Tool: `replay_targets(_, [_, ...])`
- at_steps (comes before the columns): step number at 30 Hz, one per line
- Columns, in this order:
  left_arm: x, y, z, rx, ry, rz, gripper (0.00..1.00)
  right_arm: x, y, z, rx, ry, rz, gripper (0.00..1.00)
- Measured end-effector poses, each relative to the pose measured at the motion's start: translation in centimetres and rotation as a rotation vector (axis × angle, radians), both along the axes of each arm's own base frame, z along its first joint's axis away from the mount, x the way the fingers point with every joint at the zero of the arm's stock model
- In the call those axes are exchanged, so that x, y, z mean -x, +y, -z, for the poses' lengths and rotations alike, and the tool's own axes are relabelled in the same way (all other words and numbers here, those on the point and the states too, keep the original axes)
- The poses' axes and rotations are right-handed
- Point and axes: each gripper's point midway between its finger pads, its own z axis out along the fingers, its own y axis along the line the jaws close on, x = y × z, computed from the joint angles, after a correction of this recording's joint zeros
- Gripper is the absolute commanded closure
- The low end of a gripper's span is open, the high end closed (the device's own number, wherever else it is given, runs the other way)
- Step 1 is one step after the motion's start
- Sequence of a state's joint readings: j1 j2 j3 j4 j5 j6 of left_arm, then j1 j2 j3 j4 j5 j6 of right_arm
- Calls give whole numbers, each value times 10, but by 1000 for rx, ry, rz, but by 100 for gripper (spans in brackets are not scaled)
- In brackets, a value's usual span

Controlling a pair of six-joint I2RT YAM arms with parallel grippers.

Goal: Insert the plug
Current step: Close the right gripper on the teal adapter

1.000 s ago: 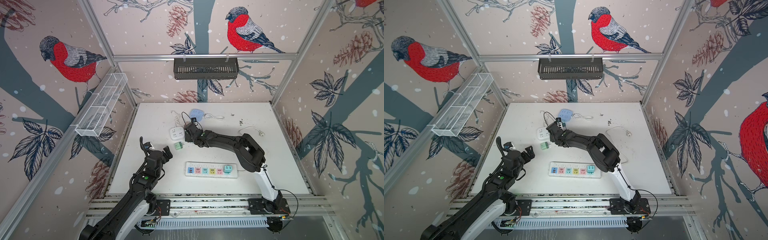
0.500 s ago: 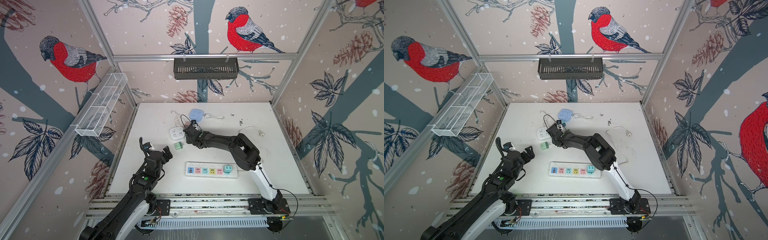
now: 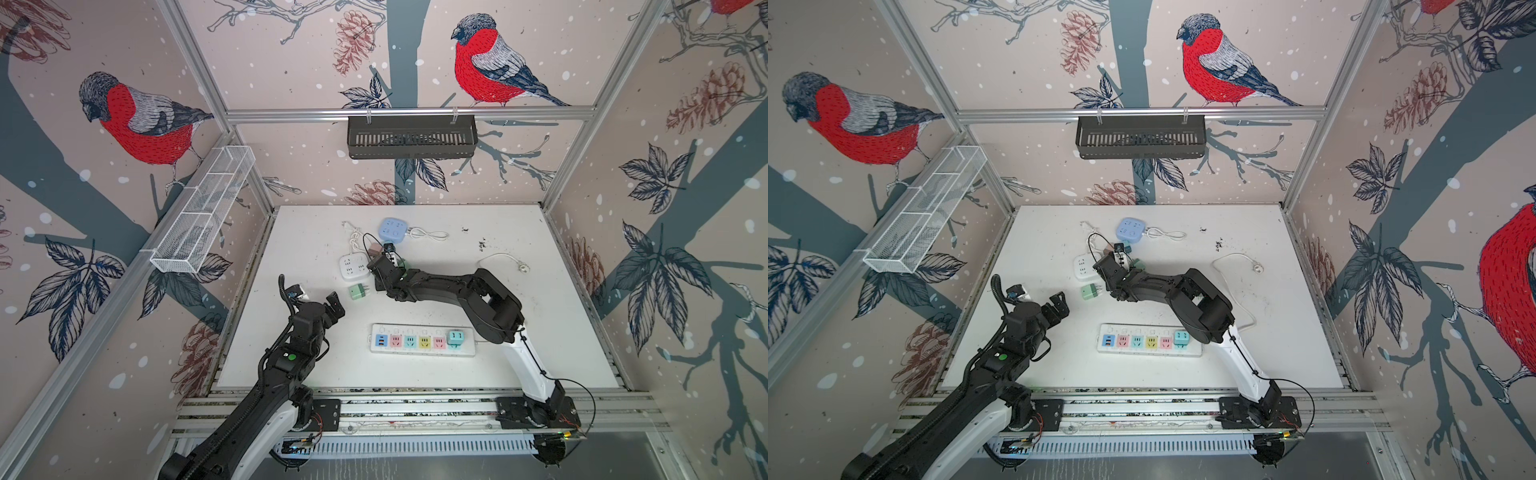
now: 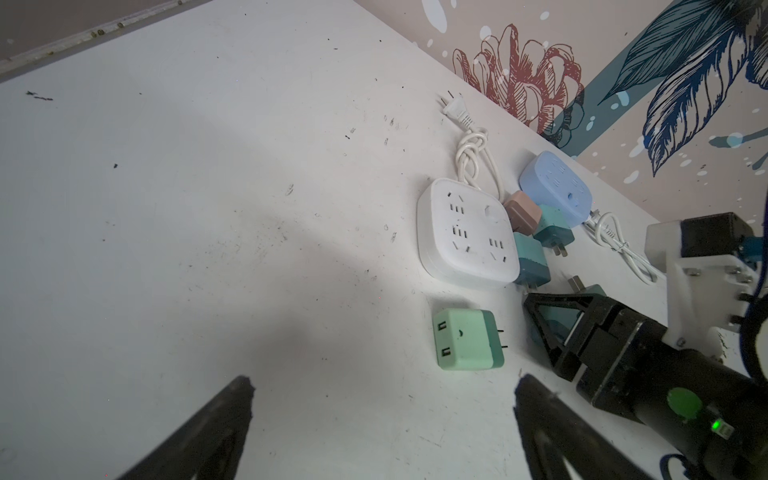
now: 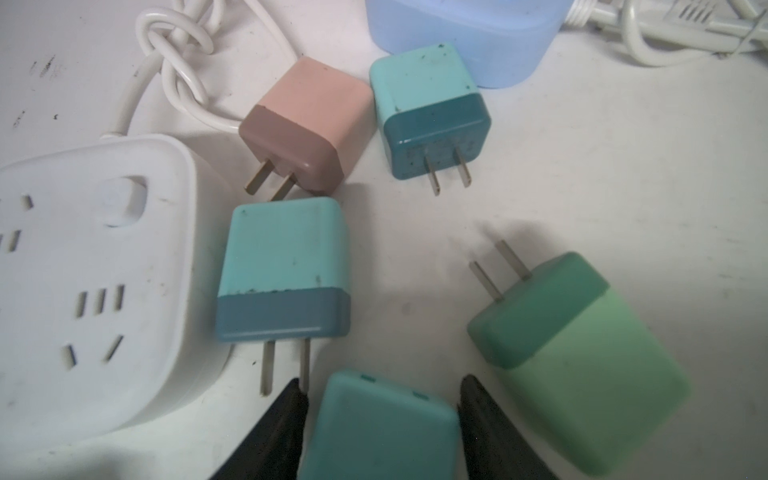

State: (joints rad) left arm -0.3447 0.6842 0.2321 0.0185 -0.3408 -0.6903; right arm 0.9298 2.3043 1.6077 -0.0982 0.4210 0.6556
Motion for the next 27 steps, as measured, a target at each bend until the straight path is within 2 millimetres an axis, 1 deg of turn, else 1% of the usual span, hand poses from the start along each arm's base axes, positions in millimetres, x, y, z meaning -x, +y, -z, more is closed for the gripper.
replay_targets(5, [1, 0, -2, 4, -10, 0, 2, 5, 3, 0, 7, 0, -10, 53])
replay_targets(11, [2, 1, -1, 4, -13, 0, 2, 12, 2, 0, 11, 7, -22, 58])
replay_targets(18, [2, 1, 0, 2, -8, 0, 2, 34, -1, -2, 21, 36, -85, 61])
replay_targets(27, [2, 1, 1, 0, -11, 2, 2, 65, -17, -3, 23, 67, -182, 64])
